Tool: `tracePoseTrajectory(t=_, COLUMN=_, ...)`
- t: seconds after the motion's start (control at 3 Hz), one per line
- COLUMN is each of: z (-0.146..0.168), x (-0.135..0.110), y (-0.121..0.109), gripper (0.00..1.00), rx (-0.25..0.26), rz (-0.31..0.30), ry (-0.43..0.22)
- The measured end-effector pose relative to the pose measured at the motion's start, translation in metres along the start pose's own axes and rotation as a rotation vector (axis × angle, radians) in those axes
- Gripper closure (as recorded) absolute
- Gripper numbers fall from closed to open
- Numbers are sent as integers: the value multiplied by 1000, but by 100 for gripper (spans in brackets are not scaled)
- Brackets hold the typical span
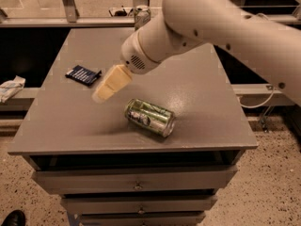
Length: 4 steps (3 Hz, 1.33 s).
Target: Move rxbar blueberry near 7up can
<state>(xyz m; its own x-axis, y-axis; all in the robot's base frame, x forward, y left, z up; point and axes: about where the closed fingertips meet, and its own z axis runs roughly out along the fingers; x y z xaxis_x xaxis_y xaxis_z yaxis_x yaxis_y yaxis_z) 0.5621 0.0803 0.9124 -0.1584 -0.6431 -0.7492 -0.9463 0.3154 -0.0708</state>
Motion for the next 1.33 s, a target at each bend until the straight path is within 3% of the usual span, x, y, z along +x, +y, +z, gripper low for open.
tracePoseTrajectory(t=0.33, z=53, x=-31, y=-10, gripper=0, rx=21, rz=28, ry=-75)
tracePoseTrajectory(t=0.67, z=85, x=-40, y=-16, gripper=0, rx=49, rz=41, ry=-104)
tracePoseTrajectory(t=1.33, z=137, x=-32, y=-38, gripper=0, rx=106, rz=80, ry=-104)
